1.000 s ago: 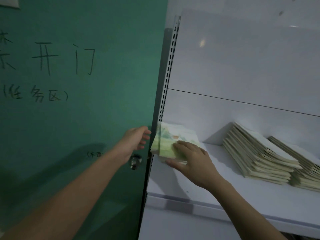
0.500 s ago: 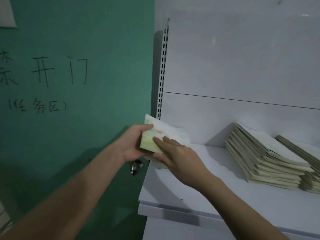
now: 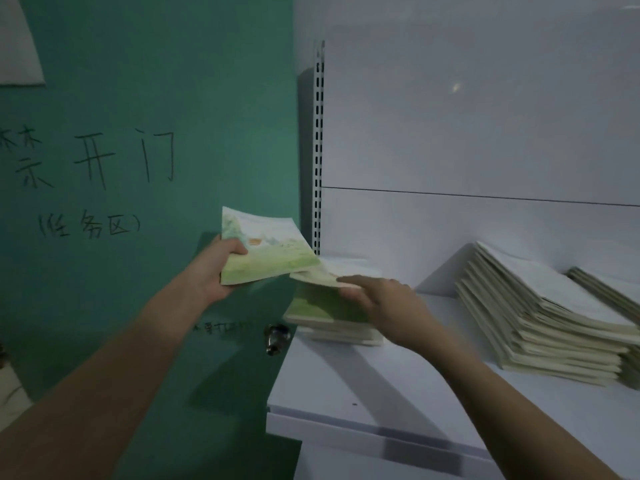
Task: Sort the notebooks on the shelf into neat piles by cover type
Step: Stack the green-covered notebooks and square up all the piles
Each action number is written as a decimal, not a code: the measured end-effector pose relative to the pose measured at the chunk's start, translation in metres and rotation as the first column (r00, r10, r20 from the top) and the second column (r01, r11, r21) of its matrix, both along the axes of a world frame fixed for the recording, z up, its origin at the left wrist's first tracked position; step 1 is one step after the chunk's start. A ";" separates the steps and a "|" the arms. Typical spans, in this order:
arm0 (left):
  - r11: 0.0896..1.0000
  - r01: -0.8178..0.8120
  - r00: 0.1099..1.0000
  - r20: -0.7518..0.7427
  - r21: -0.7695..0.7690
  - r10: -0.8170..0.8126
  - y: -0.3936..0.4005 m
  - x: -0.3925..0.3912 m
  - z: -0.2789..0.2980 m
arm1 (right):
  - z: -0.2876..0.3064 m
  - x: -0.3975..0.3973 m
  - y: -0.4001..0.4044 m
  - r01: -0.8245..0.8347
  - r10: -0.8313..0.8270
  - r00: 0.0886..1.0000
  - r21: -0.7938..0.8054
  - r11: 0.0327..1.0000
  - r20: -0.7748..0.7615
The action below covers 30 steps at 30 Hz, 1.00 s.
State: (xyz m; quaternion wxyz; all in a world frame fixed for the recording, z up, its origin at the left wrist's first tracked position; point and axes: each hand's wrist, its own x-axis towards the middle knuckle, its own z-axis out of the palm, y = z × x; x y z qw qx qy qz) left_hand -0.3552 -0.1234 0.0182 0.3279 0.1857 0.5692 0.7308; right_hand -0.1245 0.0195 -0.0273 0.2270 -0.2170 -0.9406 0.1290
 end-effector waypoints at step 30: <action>0.833 0.130 0.757 -0.488 -0.538 -0.433 0.144 0.203 -0.050 | -0.047 0.114 0.051 0.040 -0.598 0.732 -0.857 0.514 -0.325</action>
